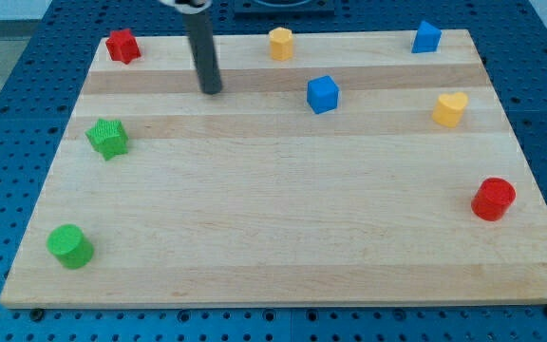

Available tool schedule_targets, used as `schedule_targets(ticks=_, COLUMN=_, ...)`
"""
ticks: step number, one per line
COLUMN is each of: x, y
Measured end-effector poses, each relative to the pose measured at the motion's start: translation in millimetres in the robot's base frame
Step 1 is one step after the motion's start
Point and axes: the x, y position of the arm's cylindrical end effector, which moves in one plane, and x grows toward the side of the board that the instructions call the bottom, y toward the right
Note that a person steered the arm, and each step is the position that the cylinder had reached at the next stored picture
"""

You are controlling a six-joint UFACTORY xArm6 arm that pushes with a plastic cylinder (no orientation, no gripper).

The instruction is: Move the blue cube to the left of red circle

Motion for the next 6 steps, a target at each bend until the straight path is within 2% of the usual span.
schedule_targets(ticks=1, x=-10.9, y=65.2)
schedule_targets(ticks=2, x=0.5, y=121.2)
schedule_targets(ticks=4, x=95.3, y=176.5)
schedule_targets(ticks=5, x=101.1, y=184.4)
schedule_targets(ticks=6, x=86.0, y=193.6)
